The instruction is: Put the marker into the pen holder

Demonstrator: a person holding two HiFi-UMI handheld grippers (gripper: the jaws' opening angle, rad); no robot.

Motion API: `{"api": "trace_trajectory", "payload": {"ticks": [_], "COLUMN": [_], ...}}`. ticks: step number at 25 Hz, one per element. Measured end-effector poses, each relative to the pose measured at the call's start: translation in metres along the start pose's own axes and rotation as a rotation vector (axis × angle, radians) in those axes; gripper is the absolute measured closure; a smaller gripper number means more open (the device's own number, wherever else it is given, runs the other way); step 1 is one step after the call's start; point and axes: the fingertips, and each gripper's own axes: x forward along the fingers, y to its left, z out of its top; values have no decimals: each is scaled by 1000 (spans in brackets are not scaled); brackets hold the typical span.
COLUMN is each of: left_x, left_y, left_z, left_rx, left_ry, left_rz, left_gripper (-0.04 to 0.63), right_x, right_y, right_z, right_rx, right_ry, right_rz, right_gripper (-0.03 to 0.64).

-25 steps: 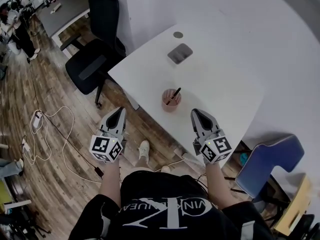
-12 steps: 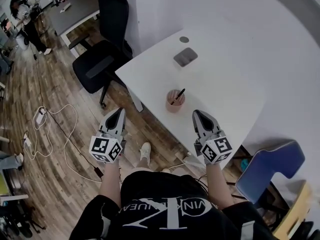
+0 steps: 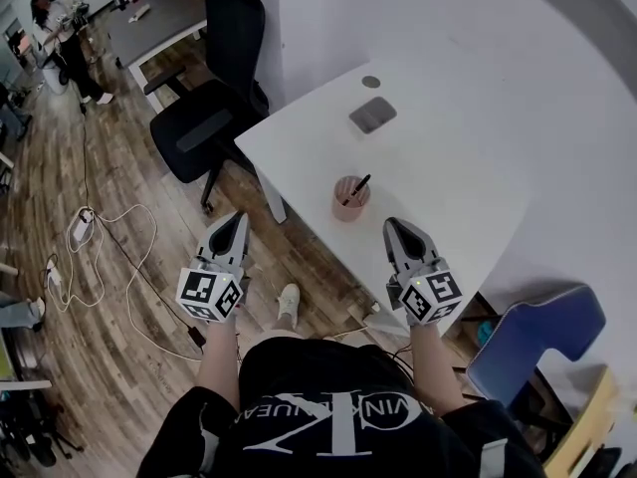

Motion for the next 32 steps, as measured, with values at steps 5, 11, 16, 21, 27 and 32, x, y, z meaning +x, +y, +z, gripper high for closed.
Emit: {"api": "trace_trajectory", "payload": {"ticks": [5, 11, 16, 21, 27, 32], "left_x": [-3, -4, -5, -3, -2, -2], "left_y": [0, 0, -2, -5, -3, -2], "left_z": [0, 1, 4, 5, 0, 1], "left_rx": [3, 6, 6, 6, 5, 5], "left_ry": [-4, -7, -8, -4, 0, 1], "left_rz": [4, 9, 10, 8, 8, 10], "left_gripper": [580, 578, 579, 578, 578, 578], "right_x": [1, 4, 1, 0, 3, 4], "right_y": [2, 2, 2, 0, -2, -2], "right_z": [-1, -3, -1, -2, -7, -6], "right_rx": [3, 8, 9, 17, 25, 33], "right_ry": [0, 0, 4, 7, 10, 7], "right_rz": [5, 11, 9, 8, 7, 6], "right_gripper": [589, 589, 589, 589, 589, 589]}}
